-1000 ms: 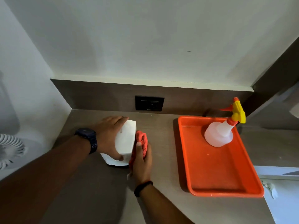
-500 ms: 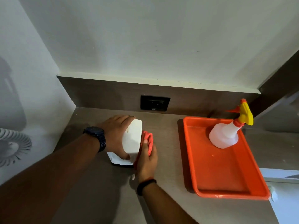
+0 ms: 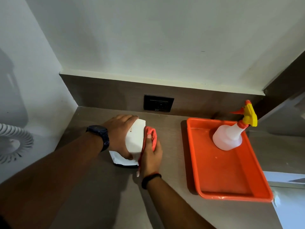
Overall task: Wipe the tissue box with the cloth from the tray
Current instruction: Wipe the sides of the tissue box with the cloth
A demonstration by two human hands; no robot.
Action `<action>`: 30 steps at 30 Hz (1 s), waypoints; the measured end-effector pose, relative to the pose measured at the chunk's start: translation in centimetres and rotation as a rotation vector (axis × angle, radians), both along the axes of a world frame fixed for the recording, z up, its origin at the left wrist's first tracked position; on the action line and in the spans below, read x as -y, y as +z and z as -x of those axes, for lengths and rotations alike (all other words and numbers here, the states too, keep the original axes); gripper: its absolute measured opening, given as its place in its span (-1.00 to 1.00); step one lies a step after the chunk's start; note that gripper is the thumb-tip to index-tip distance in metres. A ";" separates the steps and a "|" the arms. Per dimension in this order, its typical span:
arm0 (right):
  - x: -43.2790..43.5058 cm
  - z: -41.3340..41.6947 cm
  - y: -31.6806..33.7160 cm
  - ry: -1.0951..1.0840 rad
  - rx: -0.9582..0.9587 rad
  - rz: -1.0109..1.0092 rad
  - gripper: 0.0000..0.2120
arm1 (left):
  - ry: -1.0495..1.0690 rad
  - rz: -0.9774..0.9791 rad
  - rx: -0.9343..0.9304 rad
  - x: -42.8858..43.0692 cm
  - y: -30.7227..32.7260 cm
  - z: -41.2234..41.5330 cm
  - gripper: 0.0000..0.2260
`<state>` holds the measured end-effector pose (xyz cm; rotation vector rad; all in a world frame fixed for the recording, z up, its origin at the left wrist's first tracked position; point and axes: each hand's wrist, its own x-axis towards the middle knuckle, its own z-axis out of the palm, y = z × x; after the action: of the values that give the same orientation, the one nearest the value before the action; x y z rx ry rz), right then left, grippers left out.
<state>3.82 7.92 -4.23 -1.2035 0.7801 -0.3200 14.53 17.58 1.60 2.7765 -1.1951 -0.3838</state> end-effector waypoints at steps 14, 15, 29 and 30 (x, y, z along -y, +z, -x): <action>-0.2 0.6 0.4 0.030 0.023 -0.015 -0.65 | 0.009 0.007 -0.008 -0.1 -0.2 0.0 0.13; 0.1 0.1 0.9 0.046 0.050 0.029 -0.70 | 0.005 0.023 -0.006 -0.1 -0.2 0.0 0.10; 0.1 -0.1 1.0 0.016 -0.012 0.018 -0.75 | 0.006 -0.008 -0.031 -0.1 -0.3 -0.4 0.16; 0.7 -0.9 1.3 0.044 -0.010 0.072 -0.70 | 0.009 0.004 -0.025 -0.1 -0.4 -0.4 0.14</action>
<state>4.69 7.26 -2.93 -1.2894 0.7546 -0.3079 14.97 17.72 1.19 2.7646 -1.1764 -0.4140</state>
